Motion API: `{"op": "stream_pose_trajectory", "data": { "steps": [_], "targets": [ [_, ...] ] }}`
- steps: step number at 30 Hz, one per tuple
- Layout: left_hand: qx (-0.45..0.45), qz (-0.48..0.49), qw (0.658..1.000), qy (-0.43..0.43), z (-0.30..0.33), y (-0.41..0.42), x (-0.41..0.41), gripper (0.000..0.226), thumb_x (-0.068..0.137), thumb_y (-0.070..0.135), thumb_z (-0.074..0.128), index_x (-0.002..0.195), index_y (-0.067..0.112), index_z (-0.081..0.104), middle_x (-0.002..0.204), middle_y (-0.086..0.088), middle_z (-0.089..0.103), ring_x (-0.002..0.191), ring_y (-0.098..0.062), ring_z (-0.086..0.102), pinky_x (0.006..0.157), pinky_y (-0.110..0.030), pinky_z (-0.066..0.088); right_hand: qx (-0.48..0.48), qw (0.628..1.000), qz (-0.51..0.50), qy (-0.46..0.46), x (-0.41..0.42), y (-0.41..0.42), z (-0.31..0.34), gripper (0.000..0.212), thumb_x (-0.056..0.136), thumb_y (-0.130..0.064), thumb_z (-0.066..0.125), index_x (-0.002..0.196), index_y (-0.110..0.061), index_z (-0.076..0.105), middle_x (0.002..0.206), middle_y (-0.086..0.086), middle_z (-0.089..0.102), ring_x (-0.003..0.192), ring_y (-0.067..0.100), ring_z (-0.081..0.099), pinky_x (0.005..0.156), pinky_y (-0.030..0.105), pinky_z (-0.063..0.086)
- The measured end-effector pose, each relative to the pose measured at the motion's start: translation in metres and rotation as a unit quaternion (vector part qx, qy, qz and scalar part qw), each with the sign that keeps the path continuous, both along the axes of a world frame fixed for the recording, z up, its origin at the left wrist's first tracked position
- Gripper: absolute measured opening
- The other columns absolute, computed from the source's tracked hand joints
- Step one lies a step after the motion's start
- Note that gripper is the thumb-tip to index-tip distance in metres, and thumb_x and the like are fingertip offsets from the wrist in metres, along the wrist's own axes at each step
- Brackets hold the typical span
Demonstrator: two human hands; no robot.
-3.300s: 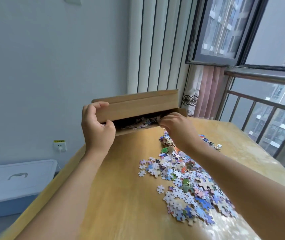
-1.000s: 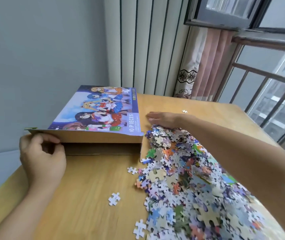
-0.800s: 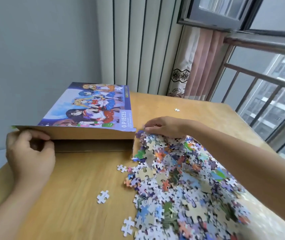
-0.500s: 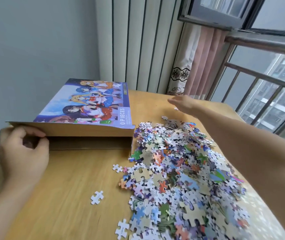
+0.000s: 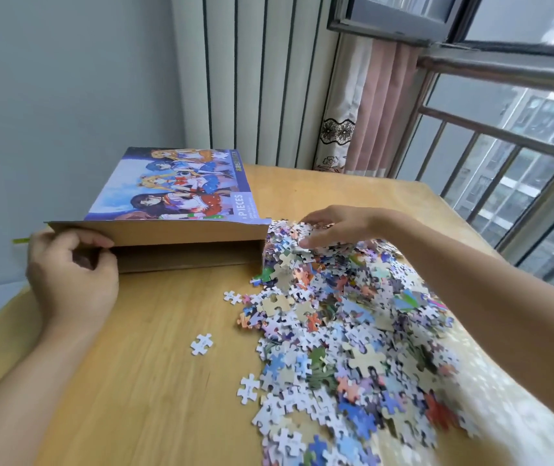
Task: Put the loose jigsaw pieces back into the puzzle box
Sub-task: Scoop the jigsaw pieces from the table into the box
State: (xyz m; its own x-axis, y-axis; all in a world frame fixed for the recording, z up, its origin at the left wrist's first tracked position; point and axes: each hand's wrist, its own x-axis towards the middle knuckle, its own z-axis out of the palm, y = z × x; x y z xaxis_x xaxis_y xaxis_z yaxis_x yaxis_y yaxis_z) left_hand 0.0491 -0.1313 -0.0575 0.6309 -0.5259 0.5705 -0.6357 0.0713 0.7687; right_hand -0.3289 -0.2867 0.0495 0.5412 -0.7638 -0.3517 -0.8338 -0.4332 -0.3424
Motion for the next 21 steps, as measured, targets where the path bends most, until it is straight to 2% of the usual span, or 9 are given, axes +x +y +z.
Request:
{"op": "stream_pose_trajectory", "data": {
  "steps": [3,5,6,9,11,13,16,21],
  "targets": [
    [-0.029,-0.004,1.0,-0.007,0.01,0.007,-0.014,0.018,0.075,0.016,0.06,0.086,0.03,0.062,0.107,-0.014,0.061,0.073,-0.006,0.054,0.079,-0.03,0.051,-0.021,0.999,-0.023,0.033,-0.004,0.027,0.004,0.115,0.062,-0.077,0.072,0.156,-0.026,0.031,0.159,-0.003,0.038,0.143,0.023,0.039,0.12,0.048,0.029],
    [-0.062,-0.003,0.998,-0.013,0.019,0.019,-0.027,0.018,0.076,0.009,0.063,0.087,0.024,0.063,0.105,0.0,0.056,0.074,0.004,0.049,0.075,-0.011,0.041,-0.035,0.998,-0.03,0.044,-0.01,0.045,0.001,0.117,0.058,-0.075,0.079,0.155,-0.03,0.031,0.16,-0.006,0.036,0.144,0.022,0.037,0.119,0.048,0.031],
    [-0.076,-0.004,0.997,-0.019,0.023,0.025,-0.033,0.018,0.077,0.005,0.064,0.088,0.018,0.065,0.104,0.008,0.051,0.076,0.008,0.048,0.075,-0.006,0.038,-0.04,0.998,-0.033,0.045,-0.012,0.054,0.0,0.12,0.055,-0.075,0.08,0.155,-0.031,0.03,0.16,-0.007,0.035,0.145,0.022,0.036,0.119,0.048,0.03],
    [-0.102,-0.018,0.994,-0.044,0.034,0.045,-0.051,0.022,0.079,-0.007,0.063,0.095,0.006,0.069,0.107,0.007,0.044,0.09,0.019,0.046,0.08,0.0,0.035,-0.056,0.997,-0.044,0.037,-0.018,0.079,-0.007,0.123,0.055,-0.069,0.081,0.157,-0.032,0.024,0.163,-0.007,0.028,0.148,0.022,0.03,0.122,0.048,0.025],
    [-0.113,-0.032,0.991,-0.061,0.039,0.052,-0.053,0.029,0.08,-0.011,0.06,0.101,0.007,0.07,0.11,0.01,0.041,0.095,0.018,0.047,0.083,0.001,0.036,-0.078,0.995,-0.053,0.019,-0.02,0.088,-0.013,0.111,0.068,-0.057,0.085,0.157,-0.031,0.024,0.163,-0.006,0.03,0.147,0.022,0.032,0.121,0.046,0.026],
    [-0.12,-0.042,0.988,-0.082,0.043,0.056,-0.051,0.035,0.081,-0.013,0.057,0.104,0.009,0.07,0.111,0.017,0.038,0.096,0.013,0.048,0.084,-0.001,0.039,-0.108,0.993,-0.057,0.001,-0.021,0.096,-0.016,0.098,0.073,-0.054,0.083,0.153,-0.029,0.033,0.157,-0.004,0.039,0.141,0.022,0.04,0.117,0.043,0.034],
    [-0.129,-0.053,0.985,-0.097,0.047,0.057,-0.05,0.041,0.08,-0.016,0.051,0.106,0.01,0.069,0.112,0.019,0.037,0.099,0.012,0.049,0.084,-0.003,0.041,-0.15,0.986,-0.071,-0.03,-0.018,0.102,-0.012,0.08,0.074,-0.055,0.083,0.141,-0.024,0.051,0.136,-0.004,0.056,0.119,0.02,0.055,0.102,0.037,0.046],
    [-0.131,-0.046,0.984,-0.113,0.047,0.06,-0.052,0.043,0.079,-0.02,0.05,0.107,0.008,0.069,0.111,0.019,0.038,0.099,0.006,0.051,0.088,-0.001,0.036,-0.206,0.976,-0.055,-0.043,-0.012,0.102,-0.003,0.039,0.081,-0.031,0.081,0.116,-0.022,0.067,0.11,-0.003,0.067,0.095,0.019,0.063,0.081,0.034,0.054]
  ]
}}
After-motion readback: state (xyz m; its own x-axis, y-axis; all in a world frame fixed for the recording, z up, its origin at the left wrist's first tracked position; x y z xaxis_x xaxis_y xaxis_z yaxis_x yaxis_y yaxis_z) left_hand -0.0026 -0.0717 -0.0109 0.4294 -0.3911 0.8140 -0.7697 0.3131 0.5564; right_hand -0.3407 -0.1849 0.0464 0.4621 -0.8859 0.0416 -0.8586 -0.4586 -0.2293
